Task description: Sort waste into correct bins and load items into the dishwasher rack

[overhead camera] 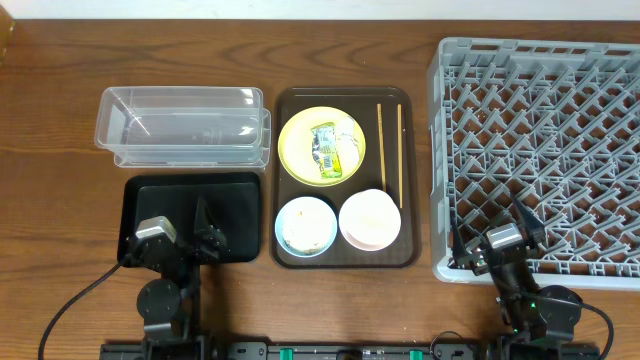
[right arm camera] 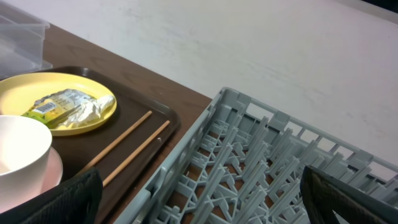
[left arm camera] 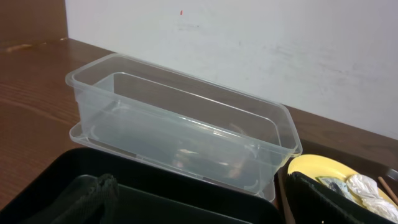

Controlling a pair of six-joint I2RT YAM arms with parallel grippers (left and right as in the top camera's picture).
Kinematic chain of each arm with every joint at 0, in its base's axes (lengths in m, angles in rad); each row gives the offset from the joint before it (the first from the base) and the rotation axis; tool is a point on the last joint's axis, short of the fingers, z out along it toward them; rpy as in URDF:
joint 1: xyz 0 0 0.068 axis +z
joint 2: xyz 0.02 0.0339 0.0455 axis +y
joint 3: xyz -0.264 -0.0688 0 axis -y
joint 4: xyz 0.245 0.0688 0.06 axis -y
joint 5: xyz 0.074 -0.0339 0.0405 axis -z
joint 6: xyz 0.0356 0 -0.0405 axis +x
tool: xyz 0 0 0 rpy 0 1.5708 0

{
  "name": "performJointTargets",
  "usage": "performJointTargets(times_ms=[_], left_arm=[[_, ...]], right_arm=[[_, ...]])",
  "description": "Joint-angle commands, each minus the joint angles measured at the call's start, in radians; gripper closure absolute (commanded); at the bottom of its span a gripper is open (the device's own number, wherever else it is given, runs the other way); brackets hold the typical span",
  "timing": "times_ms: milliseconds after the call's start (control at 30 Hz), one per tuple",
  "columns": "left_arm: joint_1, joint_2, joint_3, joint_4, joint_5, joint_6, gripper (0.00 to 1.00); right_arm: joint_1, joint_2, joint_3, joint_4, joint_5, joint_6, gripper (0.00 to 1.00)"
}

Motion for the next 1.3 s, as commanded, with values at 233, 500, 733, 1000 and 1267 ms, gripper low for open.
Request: performJointTargets(times_ms=[233, 500, 733, 1000, 1267], left_arm=[[0.005, 0.000, -0.028, -0.023, -0.018, 0.013, 0.12], [0.005, 0.000, -0.028, -0.023, -0.018, 0.013, 0.12], [0.005, 0.000, -0.028, -0.023, -0.018, 0.013, 0.12], [0.005, 0.040, -0.028, -0.023, -0.018, 0.013, 0.11], [0.005, 0.054, -0.028, -0.023, -0.018, 0.013, 0.12]], right_arm=[[0.014, -0.004, -0.004, -0.002, -0.007, -0.008, 0.01], [0.014, -0.004, -0.004, -0.002, -0.007, -0.008, 0.01], [0.014, -0.004, -0.004, -0.002, -0.007, -0.008, 0.01], [0.014, -0.004, -0.004, -0.002, -0.007, -0.008, 0.01], [0.014, -0.004, -0.004, -0.002, -0.007, -0.008, 0.01]])
